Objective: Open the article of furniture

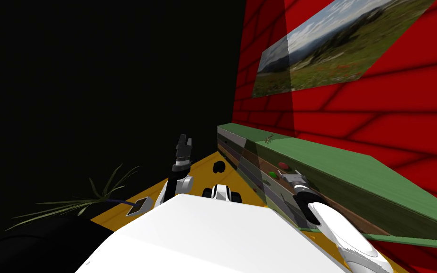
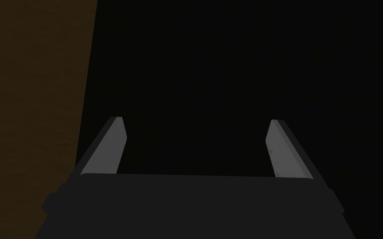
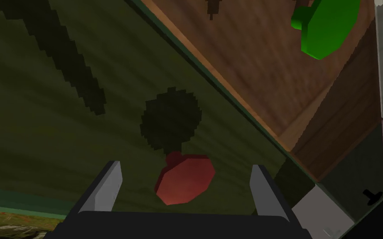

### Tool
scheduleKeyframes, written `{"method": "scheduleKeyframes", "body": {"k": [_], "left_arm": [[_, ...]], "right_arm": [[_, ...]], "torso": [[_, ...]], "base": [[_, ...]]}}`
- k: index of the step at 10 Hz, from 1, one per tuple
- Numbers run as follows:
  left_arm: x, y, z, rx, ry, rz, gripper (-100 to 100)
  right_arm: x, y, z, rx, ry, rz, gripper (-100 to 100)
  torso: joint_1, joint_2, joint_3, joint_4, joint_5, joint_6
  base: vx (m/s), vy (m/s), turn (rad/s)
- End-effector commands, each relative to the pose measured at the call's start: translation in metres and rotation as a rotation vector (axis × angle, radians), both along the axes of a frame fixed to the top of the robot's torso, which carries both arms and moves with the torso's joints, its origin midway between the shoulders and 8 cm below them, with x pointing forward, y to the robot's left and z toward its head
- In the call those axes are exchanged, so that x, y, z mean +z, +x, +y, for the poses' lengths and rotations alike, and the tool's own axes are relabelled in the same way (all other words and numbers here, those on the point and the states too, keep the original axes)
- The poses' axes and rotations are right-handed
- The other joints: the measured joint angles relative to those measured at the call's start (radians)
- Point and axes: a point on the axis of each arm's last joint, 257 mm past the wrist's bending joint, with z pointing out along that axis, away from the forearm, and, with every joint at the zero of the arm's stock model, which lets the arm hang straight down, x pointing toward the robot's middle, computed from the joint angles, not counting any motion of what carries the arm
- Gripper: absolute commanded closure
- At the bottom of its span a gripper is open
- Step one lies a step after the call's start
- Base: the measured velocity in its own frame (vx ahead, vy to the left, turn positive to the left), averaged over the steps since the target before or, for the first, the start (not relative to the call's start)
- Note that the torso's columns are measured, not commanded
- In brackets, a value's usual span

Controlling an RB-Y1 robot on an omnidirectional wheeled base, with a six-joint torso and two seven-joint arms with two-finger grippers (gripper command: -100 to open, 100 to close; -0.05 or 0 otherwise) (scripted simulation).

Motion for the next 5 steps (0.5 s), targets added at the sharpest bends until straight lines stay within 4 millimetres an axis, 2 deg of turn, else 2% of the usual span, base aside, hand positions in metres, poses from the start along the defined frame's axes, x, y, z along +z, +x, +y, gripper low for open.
{"method": "scheduleKeyframes", "body": {"k": [1,2,4,5], "left_arm": [[0.0,0.0,0.0,0.0,0.0,0.0,0],[0.0,0.0,0.0,0.0,0.0,0.0,0],[0.0,0.0,0.0,0.0,0.0,0.0,0],[0.0,0.0,0.0,0.0,0.0,0.0,0]], "right_arm": [[0.004,-0.008,-0.023,-0.027,-0.086,0.04,-100],[0.005,-0.01,-0.031,-0.034,-0.116,0.054,-100],[0.006,-0.01,-0.03,-0.043,-0.105,0.042,-100],[0.007,-0.015,-0.044,-0.066,-0.113,0.049,-100]], "torso": [[0.003,-0.002,-0.001,0.0,0.0,0.0],[0.008,-0.005,-0.003,-0.001,0.002,0.0],[0.006,-0.004,-0.003,-0.001,0.002,0.0],[0.002,-0.002,-0.001,0.0,0.0,0.0]], "base": [[0.07,0.119,-0.04],[0.084,0.15,-0.032],[0.036,0.063,-0.003],[0.032,-0.005,0.18]]}}
